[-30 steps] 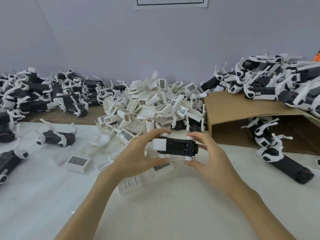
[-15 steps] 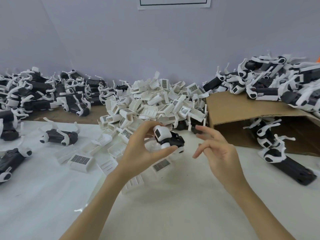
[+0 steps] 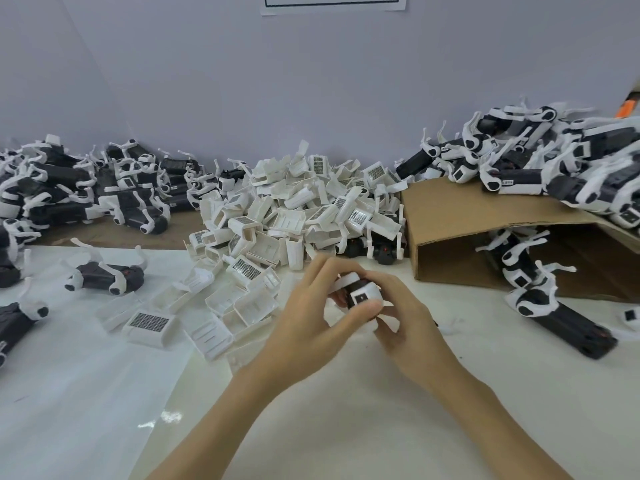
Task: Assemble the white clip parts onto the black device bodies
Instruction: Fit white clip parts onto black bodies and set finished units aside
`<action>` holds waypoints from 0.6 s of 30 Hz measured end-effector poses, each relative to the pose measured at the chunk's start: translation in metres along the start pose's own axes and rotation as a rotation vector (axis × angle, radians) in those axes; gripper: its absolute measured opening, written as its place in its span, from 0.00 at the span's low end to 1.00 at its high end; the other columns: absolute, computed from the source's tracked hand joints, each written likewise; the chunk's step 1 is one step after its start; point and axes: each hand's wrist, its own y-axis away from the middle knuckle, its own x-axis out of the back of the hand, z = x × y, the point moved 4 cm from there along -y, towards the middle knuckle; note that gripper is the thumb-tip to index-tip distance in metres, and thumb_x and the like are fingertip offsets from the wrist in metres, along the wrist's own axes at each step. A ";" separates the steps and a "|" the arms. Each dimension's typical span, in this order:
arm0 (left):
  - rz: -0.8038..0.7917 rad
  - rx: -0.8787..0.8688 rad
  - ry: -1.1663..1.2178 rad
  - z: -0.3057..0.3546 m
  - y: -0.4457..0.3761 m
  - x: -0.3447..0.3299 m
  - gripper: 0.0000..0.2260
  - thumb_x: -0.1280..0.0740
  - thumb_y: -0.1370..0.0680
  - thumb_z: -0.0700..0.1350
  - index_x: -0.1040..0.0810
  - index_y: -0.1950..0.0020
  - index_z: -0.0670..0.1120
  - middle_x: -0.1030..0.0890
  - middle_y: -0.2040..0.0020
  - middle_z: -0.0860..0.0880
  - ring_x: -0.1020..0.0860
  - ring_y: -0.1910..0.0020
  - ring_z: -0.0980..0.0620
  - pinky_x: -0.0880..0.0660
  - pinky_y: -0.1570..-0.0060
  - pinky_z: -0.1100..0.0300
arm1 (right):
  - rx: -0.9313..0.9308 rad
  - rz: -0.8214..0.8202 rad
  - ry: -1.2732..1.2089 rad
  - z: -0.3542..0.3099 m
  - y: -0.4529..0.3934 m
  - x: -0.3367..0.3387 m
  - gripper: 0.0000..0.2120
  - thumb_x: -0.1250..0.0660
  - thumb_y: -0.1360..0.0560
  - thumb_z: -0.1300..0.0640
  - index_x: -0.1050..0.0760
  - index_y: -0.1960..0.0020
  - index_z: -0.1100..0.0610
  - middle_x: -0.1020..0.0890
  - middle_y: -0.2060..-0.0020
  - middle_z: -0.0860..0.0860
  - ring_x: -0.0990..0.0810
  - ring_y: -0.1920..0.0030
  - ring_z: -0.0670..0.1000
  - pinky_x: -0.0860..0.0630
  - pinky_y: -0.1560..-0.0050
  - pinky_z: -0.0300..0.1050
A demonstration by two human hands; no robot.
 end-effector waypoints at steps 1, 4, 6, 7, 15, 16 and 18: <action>-0.005 0.025 0.034 -0.001 -0.001 0.001 0.13 0.33 0.17 0.55 0.21 0.38 0.48 0.22 0.43 0.52 0.21 0.41 0.47 0.23 0.39 0.56 | -0.005 0.001 0.010 0.001 -0.001 0.000 0.36 0.32 0.25 0.74 0.28 0.29 0.39 0.22 0.35 0.42 0.22 0.33 0.49 0.22 0.37 0.39; 0.027 0.152 0.163 -0.004 -0.005 0.009 0.12 0.37 0.14 0.52 0.19 0.39 0.46 0.18 0.45 0.48 0.19 0.45 0.47 0.23 0.43 0.57 | -0.029 0.002 0.046 0.003 -0.002 0.000 0.32 0.29 0.21 0.67 0.28 0.27 0.38 0.23 0.35 0.41 0.23 0.33 0.45 0.25 0.38 0.34; 0.076 0.230 0.261 -0.007 -0.006 0.013 0.15 0.40 0.12 0.52 0.19 0.40 0.43 0.17 0.47 0.43 0.19 0.48 0.42 0.20 0.46 0.51 | -0.057 -0.015 0.055 0.004 -0.002 -0.001 0.28 0.29 0.19 0.59 0.30 0.25 0.38 0.23 0.36 0.41 0.23 0.34 0.42 0.27 0.39 0.31; 0.086 0.245 0.271 -0.007 -0.006 0.014 0.17 0.41 0.13 0.52 0.19 0.40 0.42 0.17 0.48 0.41 0.19 0.49 0.40 0.20 0.46 0.47 | -0.066 -0.030 0.064 0.005 -0.001 -0.003 0.27 0.30 0.18 0.56 0.31 0.24 0.39 0.23 0.36 0.41 0.23 0.34 0.42 0.27 0.38 0.31; -0.002 0.154 -0.023 -0.011 -0.004 0.012 0.21 0.37 0.19 0.66 0.22 0.31 0.58 0.21 0.40 0.60 0.22 0.39 0.57 0.29 0.41 0.69 | -0.074 0.018 0.140 -0.003 0.001 0.001 0.24 0.30 0.20 0.50 0.29 0.24 0.43 0.23 0.36 0.43 0.23 0.36 0.41 0.26 0.37 0.35; -0.036 0.133 -0.095 -0.012 -0.004 0.013 0.25 0.32 0.23 0.68 0.24 0.29 0.59 0.22 0.38 0.61 0.23 0.36 0.57 0.30 0.39 0.69 | -0.078 0.061 0.175 -0.004 0.001 0.004 0.25 0.30 0.21 0.47 0.28 0.25 0.44 0.23 0.37 0.43 0.23 0.38 0.41 0.25 0.37 0.36; -0.038 0.103 -0.147 -0.013 -0.005 0.018 0.31 0.24 0.28 0.67 0.24 0.28 0.57 0.21 0.39 0.63 0.23 0.37 0.58 0.31 0.39 0.70 | -0.084 0.128 0.234 -0.005 0.000 0.009 0.26 0.26 0.24 0.48 0.26 0.27 0.47 0.23 0.38 0.44 0.23 0.38 0.43 0.24 0.36 0.40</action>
